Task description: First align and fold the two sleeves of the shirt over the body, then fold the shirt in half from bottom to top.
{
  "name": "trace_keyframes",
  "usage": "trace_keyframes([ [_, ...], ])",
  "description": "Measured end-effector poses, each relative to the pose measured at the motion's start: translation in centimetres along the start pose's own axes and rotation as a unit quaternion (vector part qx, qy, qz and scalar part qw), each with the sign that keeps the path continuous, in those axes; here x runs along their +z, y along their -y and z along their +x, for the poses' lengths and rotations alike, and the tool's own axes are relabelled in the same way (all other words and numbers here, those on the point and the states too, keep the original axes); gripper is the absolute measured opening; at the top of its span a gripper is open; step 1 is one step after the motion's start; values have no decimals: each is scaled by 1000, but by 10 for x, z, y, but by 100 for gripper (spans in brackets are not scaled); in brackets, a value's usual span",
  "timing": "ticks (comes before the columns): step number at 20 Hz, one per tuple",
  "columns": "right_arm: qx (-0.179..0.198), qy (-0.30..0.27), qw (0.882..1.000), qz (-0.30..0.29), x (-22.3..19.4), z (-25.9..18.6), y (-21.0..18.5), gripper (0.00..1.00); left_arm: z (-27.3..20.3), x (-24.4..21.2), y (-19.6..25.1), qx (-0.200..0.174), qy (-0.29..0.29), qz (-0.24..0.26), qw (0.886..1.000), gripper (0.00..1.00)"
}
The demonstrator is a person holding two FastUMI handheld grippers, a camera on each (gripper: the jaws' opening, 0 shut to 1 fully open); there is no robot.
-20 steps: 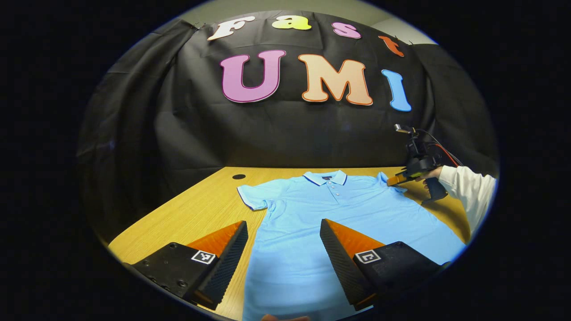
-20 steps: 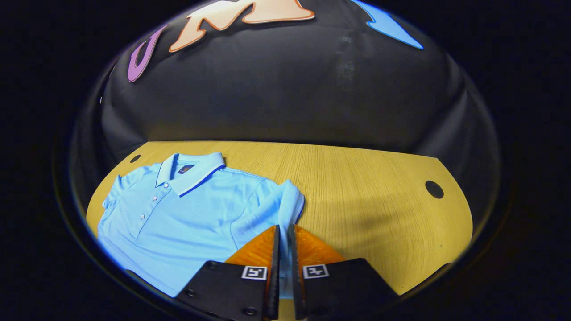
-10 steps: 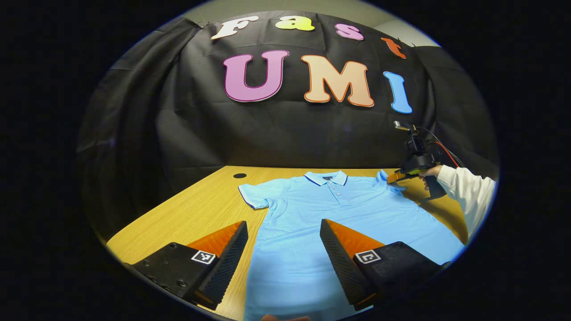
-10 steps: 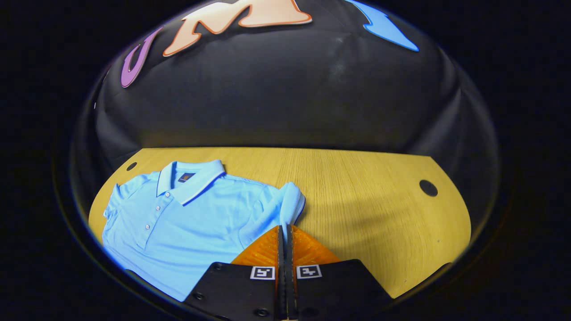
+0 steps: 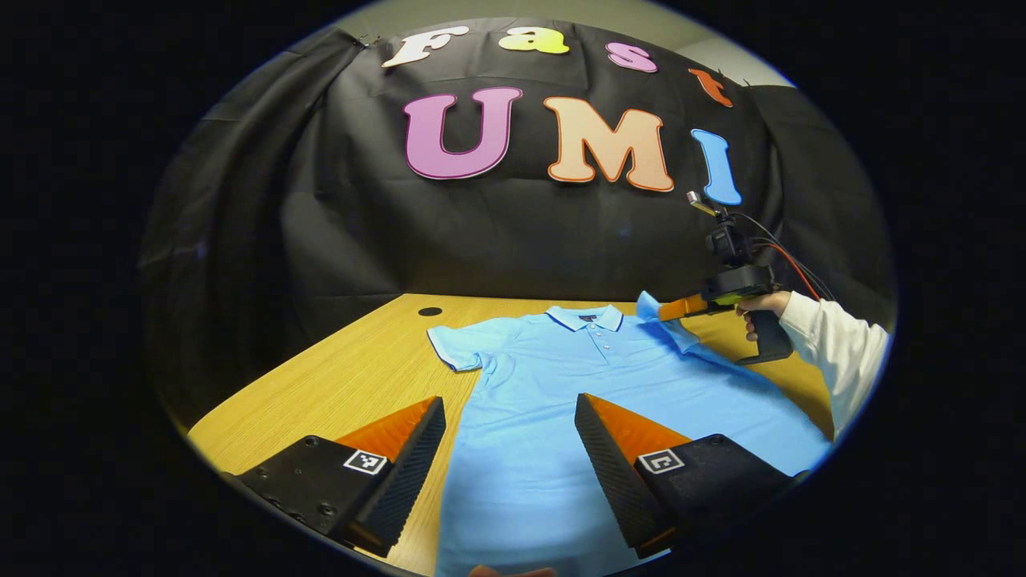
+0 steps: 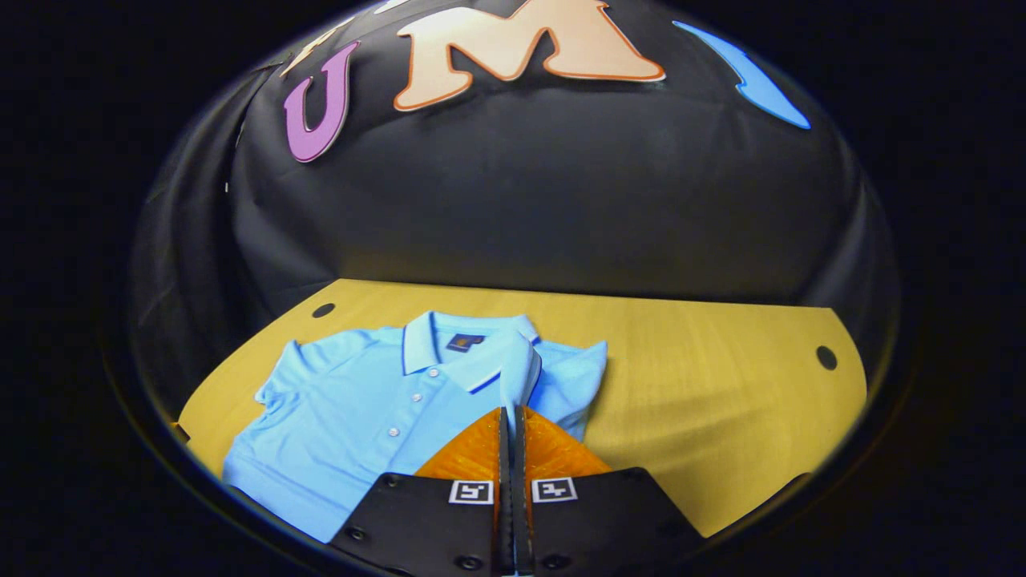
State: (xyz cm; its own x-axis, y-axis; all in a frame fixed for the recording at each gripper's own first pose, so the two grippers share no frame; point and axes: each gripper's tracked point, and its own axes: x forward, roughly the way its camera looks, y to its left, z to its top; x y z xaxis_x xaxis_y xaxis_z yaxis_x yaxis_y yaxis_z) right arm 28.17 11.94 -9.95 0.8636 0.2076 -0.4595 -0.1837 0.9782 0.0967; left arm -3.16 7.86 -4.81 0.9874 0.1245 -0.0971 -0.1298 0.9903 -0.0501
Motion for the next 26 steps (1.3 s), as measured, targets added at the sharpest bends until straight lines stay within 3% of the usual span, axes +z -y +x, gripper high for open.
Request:
trace_keyframes([
  [6,58,-21,998,32,-16,14,-45,3,-3,-1,-9,13,-4,5,1000,97],
  [7,66,-25,997,41,-16,14,-49,10,-2,0,-11,15,-4,7,1000,97],
  [8,79,-30,995,50,-16,10,-55,9,-2,0,-11,16,-5,11,1000,97],
  [9,86,-41,994,55,-19,5,-59,16,0,2,-12,16,-3,14,1000,97],
  [10,98,-51,992,57,-24,1,-64,15,1,4,-11,14,-3,14,1000,97],
  [11,106,-56,991,53,-27,-4,-69,47,4,5,-11,12,-3,11,1000,97],
  [12,108,-51,992,44,-27,-8,-71,53,6,7,-9,8,-2,6,1000,97],
  [13,111,-42,992,32,-25,-11,-74,73,9,8,-8,3,-3,0,1000,97],
  [14,110,-35,993,22,-25,-18,-75,80,13,9,-9,1,-5,-4,1000,97],
  [15,111,-30,993,12,-26,-25,-77,96,18,8,-12,6,-11,-7,1000,97],
  [26,110,26,993,-36,-42,-127,-66,98,110,27,-54,22,-57,-5,998,95],
])
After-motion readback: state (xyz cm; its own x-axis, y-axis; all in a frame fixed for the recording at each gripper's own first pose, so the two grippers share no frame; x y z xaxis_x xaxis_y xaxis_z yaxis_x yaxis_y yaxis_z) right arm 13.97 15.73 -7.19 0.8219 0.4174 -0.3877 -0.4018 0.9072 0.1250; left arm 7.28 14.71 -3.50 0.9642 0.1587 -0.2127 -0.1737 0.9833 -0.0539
